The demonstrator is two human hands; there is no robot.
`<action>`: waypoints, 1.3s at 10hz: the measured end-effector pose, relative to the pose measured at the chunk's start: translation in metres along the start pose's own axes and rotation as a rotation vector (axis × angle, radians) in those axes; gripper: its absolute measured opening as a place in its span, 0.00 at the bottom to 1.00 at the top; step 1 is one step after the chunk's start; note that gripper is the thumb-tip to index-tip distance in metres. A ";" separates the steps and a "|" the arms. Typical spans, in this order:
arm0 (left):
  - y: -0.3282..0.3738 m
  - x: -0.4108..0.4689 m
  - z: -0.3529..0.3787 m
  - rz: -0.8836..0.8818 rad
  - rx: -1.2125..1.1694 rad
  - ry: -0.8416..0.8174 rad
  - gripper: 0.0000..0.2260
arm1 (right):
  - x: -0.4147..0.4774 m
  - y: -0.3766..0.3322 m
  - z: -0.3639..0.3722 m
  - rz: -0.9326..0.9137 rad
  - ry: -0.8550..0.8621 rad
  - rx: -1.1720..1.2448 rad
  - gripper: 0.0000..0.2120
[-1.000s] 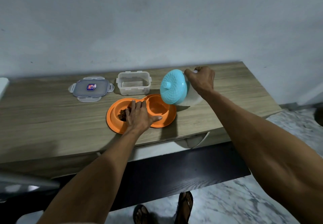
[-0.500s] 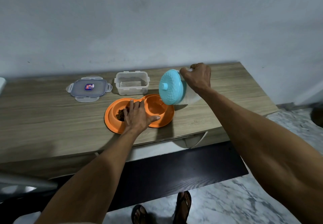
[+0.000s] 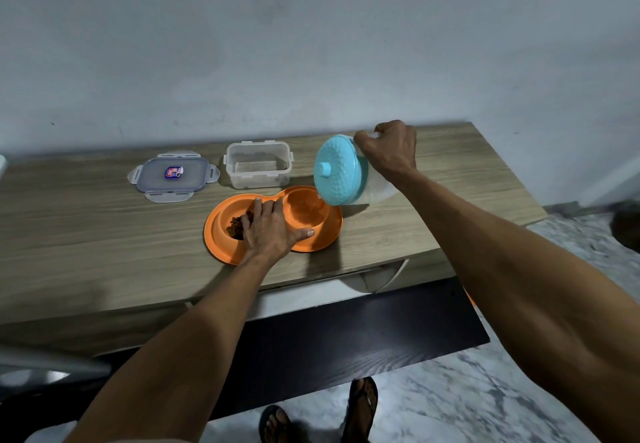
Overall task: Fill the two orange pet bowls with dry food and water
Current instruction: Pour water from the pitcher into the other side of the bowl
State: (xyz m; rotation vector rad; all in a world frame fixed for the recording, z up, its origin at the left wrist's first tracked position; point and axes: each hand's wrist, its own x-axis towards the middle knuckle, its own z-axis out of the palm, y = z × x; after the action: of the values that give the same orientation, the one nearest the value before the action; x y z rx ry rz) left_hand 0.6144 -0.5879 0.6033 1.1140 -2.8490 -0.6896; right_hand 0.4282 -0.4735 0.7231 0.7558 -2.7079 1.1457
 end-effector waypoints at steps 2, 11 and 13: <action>-0.001 0.000 0.001 0.003 0.006 0.003 0.45 | -0.002 0.001 -0.001 0.002 -0.008 -0.004 0.20; -0.001 0.000 0.001 0.011 0.000 0.005 0.45 | 0.001 0.000 0.001 0.007 -0.012 -0.025 0.18; -0.001 0.000 0.002 0.008 0.002 0.004 0.45 | 0.002 -0.001 0.001 0.003 -0.013 -0.040 0.18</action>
State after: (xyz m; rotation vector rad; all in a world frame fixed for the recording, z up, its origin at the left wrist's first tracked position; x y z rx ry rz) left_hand 0.6149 -0.5880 0.6014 1.1027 -2.8495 -0.6842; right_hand 0.4269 -0.4755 0.7234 0.7564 -2.7344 1.0874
